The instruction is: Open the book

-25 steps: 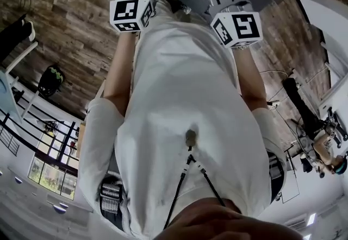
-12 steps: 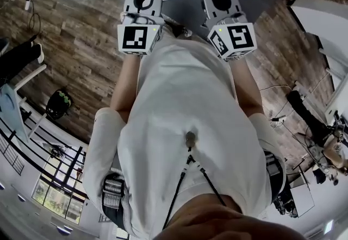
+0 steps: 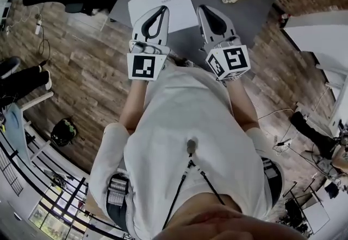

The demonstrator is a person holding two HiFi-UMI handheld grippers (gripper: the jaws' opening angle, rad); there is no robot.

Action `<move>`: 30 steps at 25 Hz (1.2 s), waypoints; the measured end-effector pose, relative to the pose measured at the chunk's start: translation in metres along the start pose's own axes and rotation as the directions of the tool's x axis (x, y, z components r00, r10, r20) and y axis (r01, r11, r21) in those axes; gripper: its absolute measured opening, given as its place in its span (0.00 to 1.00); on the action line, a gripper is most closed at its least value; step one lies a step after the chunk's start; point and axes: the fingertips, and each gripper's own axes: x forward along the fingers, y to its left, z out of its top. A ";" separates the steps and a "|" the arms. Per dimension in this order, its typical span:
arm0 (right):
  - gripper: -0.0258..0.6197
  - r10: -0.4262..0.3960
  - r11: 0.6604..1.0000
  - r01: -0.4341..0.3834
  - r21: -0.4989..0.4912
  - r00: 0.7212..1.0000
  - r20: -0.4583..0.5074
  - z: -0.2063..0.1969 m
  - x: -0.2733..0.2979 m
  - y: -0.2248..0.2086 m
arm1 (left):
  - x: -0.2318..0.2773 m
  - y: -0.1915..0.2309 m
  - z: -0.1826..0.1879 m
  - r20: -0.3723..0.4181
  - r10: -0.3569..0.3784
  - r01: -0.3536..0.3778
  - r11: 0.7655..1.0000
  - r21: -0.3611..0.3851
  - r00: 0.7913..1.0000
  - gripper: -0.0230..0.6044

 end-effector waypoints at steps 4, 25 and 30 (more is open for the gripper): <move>0.10 -0.003 1.000 0.003 -0.005 1.000 0.025 0.023 -0.012 0.002 | -0.001 -0.012 0.022 0.034 -0.011 0.011 1.000 0.003 0.999 0.08; 0.10 0.000 1.000 0.000 0.010 1.000 0.026 0.053 -0.021 0.009 | 0.000 -0.022 0.033 -0.079 -0.034 0.038 0.998 0.041 0.996 0.08; 0.10 0.011 1.000 -0.011 0.010 1.000 0.025 0.054 -0.020 0.017 | -0.006 -0.020 0.031 -0.082 -0.027 0.030 0.999 0.034 0.996 0.08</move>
